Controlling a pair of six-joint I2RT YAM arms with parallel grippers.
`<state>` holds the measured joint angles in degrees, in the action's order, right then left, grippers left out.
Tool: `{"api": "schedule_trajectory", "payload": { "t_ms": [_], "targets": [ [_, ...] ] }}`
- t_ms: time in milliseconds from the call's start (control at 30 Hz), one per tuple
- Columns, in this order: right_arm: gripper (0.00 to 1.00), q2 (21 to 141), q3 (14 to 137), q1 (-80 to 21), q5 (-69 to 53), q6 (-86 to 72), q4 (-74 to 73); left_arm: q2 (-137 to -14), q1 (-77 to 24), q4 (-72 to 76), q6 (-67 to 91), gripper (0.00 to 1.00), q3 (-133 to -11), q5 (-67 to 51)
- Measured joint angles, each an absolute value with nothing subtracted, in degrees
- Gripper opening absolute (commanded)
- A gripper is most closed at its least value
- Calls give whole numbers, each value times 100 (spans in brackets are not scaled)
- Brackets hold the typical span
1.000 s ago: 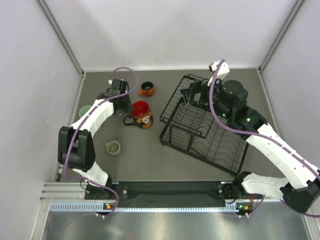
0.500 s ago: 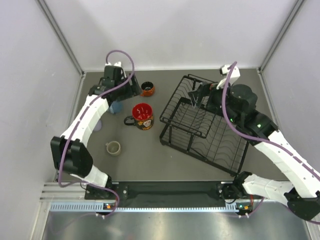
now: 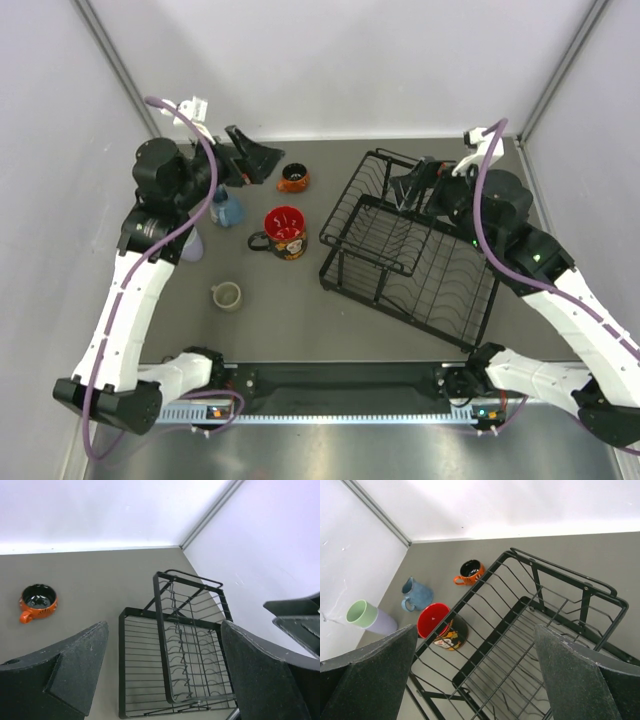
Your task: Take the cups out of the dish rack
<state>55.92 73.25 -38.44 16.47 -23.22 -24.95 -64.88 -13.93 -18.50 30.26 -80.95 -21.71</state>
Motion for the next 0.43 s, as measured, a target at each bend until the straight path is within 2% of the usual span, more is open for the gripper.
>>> {"api": "schedule_trajectory", "payload": {
  "t_ms": [433],
  "targets": [
    [100, 5592, 7325, -3844, 1627, -2473, -2626, -6357, -1393, -1682, 3041, 99, -7583, -2536]
  ]
}}
